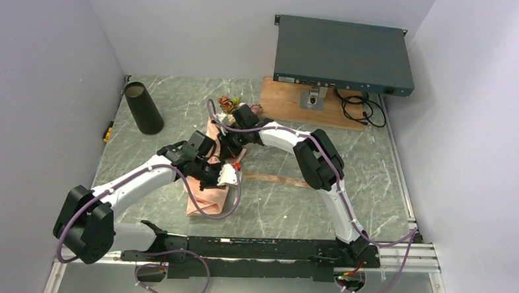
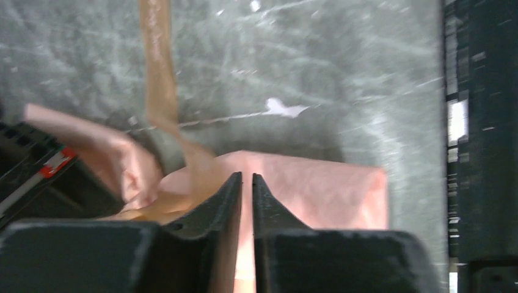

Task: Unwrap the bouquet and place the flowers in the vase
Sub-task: Untie the ribbon from the wrapping paper.

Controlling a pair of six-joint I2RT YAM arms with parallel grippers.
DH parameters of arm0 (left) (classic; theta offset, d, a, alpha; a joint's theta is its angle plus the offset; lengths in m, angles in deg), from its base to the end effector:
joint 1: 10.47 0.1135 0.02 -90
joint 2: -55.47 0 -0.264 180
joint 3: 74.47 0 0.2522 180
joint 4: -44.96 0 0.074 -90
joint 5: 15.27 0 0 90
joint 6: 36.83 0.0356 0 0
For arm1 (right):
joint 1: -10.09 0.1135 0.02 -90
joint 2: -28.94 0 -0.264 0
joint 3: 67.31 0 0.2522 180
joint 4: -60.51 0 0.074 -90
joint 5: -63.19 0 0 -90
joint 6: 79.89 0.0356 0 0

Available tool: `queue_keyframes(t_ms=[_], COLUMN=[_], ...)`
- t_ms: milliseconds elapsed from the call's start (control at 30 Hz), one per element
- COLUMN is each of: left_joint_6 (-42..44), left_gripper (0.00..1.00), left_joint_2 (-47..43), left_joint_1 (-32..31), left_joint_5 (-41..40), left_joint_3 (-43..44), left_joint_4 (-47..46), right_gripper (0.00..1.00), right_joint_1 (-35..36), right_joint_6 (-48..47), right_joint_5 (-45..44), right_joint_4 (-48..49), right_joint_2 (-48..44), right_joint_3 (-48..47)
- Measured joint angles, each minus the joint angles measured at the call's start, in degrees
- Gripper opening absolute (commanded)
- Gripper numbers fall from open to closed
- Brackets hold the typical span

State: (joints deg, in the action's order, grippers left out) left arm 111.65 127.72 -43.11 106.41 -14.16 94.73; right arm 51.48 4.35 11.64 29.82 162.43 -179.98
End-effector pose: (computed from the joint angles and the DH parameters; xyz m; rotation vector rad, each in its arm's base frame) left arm 0.1884 -0.1429 0.2209 1.9031 1.6168 -0.5485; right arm 0.3611 0.3477 0.1356 -1.2739 2.1613 1.0928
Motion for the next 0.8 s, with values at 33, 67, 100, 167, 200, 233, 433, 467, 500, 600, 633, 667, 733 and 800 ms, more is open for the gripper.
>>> queue_keyframes(t_ms=[33,67,100,167,200,233,433,467,500,600,633,667,733,800], left_joint_6=[-0.81,-1.84,-4.11,-9.68,-11.67,-13.53,-17.29,-17.09,-16.63,-13.77,-12.87,-12.04,-10.97,-10.19], left_gripper=[0.27,0.31,0.35,0.40,0.40,0.39,0.14,0.13,0.12,0.12,0.12,0.12,0.14,0.17], left_joint_2=[0.00,-0.20,-0.63,-1.86,-2.14,-1.86,0.63,0.33,0.26,2.34,3.72,5.18,7.76,9.42], left_joint_1=[-0.04,-0.22,-0.17,2.47,4.90,8.04,18.51,18.88,18.95,18.95,18.95,18.97,18.97,18.93], left_joint_5=[1.60,3.04,4.66,8.57,10.03,11.61,15.43,15.19,14.82,12.74,12.00,11.52,10.36,9.60], left_joint_3=[0.39,0.70,0.96,1.95,3.21,5.70,17.16,15.82,14.38,9.99,9.16,8.48,6.97,5.88], left_joint_4=[1.03,2.10,2.89,3.76,4.39,5.97,3.74,2.16,0.96,-1.84,-2.69,-3.82,-7.39,-10.29], right_gripper=[0.00,0.00,0.00,0.00,0.00,0.00,0.00,0.00,0.00,0.00,0.00,0.00,0.00,0.00], right_joint_1=[0.00,0.00,0.00,0.00,0.00,0.00,0.00,0.00,0.00,0.00,0.00,0.00,-0.07,-0.17], right_joint_6=[0.00,0.00,-0.02,-0.02,-0.07,-0.04,-0.02,-0.04,-0.04,-0.04,0.00,0.13,0.68,1.16], right_joint_5=[0.00,0.00,0.00,0.00,0.00,0.00,0.02,0.02,0.02,0.02,0.02,0.02,0.11,0.44], right_joint_4=[0.07,0.11,0.13,0.13,0.13,0.13,0.13,0.13,0.11,0.02,0.02,0.00,-0.07,-0.15], right_joint_2=[0.00,0.00,0.00,0.00,0.00,0.00,0.00,0.00,0.00,0.02,0.02,0.02,0.13,0.33], right_joint_3=[0.00,0.04,0.04,0.04,0.04,0.04,0.04,0.02,0.00,-0.04,-0.04,-0.09,-0.20,-0.42])
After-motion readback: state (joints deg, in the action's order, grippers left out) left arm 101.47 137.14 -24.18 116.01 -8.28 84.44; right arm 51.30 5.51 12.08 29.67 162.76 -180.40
